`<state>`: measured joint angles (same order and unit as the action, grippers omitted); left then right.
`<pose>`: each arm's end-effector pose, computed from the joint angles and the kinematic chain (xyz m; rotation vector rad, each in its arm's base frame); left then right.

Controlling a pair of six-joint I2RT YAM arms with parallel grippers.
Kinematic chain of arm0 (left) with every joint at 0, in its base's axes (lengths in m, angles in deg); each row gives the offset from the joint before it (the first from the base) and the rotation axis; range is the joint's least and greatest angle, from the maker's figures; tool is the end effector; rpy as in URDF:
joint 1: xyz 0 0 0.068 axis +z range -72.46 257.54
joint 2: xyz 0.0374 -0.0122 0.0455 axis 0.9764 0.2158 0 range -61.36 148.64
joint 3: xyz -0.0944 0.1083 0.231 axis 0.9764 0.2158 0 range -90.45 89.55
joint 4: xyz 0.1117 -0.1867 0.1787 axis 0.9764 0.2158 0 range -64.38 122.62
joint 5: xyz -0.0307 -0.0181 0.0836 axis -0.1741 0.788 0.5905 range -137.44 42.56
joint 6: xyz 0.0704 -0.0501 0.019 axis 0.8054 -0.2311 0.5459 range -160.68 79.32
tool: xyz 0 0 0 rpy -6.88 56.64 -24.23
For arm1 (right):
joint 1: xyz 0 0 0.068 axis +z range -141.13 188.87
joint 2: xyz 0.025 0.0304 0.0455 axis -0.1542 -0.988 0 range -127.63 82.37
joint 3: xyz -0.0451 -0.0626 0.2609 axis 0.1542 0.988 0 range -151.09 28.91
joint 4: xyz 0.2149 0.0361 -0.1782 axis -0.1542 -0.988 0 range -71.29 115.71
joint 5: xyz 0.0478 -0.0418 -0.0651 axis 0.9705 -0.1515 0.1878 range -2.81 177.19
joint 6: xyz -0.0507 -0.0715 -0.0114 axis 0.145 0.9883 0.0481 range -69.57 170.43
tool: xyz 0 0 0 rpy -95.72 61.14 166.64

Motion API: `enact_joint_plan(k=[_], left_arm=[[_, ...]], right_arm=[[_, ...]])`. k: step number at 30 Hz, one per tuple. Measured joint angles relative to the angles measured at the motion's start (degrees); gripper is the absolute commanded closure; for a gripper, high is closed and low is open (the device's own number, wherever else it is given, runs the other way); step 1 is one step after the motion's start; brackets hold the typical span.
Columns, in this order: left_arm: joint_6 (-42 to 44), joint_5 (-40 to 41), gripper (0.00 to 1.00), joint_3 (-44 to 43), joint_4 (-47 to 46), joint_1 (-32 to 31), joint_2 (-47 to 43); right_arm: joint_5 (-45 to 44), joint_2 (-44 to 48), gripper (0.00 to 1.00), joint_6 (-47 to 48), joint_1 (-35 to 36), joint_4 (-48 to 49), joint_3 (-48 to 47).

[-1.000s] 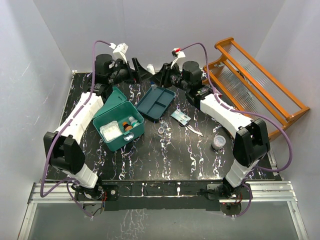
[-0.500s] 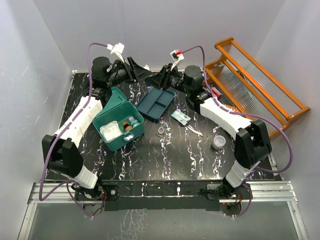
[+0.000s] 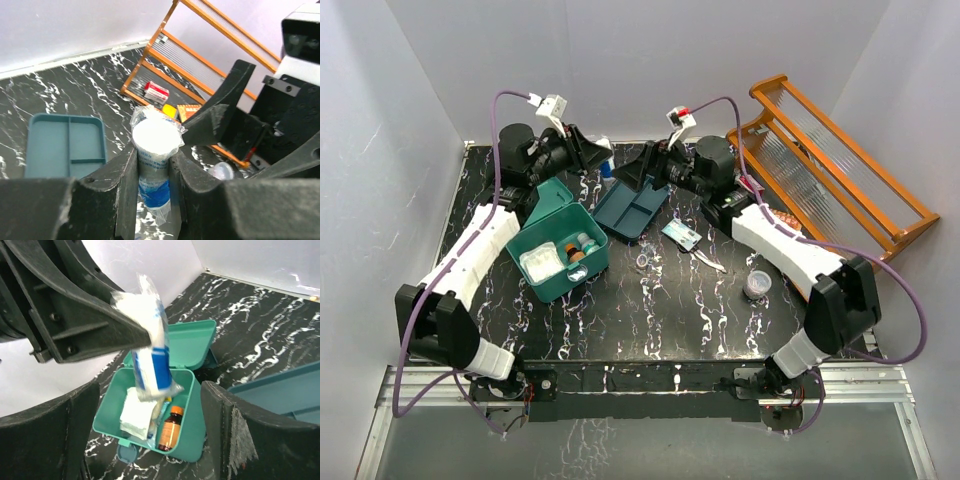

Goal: Organize the medicine kit

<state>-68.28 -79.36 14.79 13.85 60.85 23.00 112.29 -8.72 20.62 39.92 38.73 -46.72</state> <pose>0.3783 -0.1568 0.3954 0.3140 1.6026 -1.0277 0.3621 0.2569 0.3573 -0.3815 1.6983 1.1528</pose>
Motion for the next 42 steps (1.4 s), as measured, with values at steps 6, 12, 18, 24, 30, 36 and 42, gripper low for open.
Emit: enact_joint_plan(k=[6,12,18,24,30,36,42], left_arm=[[13.1,0.4,0.82,0.2,5.2,0.0,-2.4],[25.7,2.7,0.82,-0.5,19.6,0.0,-2.3],[33.5,10.1,0.82,-0.8,31.4,0.0,-2.4],[37.0,15.7,0.83,-0.8,37.4,0.0,-2.4],[42.5,15.3,0.84,4.0,35.8,0.0,-3.1],[52.6,14.3,0.87,5.5,36.7,0.0,-2.4],[59.6,14.4,0.87,6.5,35.4,0.0,0.9]], right_arm=[[-4.5,6.7,0.17,6.7,-0.2,-5.0,5.4],[-10.3,7.6,0.18,10.2,-2.7,-9.3,7.6],[-17.8,7.7,0.19,11.3,-5.9,-14.0,9.9],[-21.8,7.1,0.20,10.2,-6.1,-15.3,9.9],[-22.2,5.4,0.20,9.0,-6.1,-16.2,9.9],[-22.8,4.9,0.21,8.7,-6.1,-18.1,9.9],[-23.2,0.7,0.22,8.7,-6.1,-21.8,7.9]])
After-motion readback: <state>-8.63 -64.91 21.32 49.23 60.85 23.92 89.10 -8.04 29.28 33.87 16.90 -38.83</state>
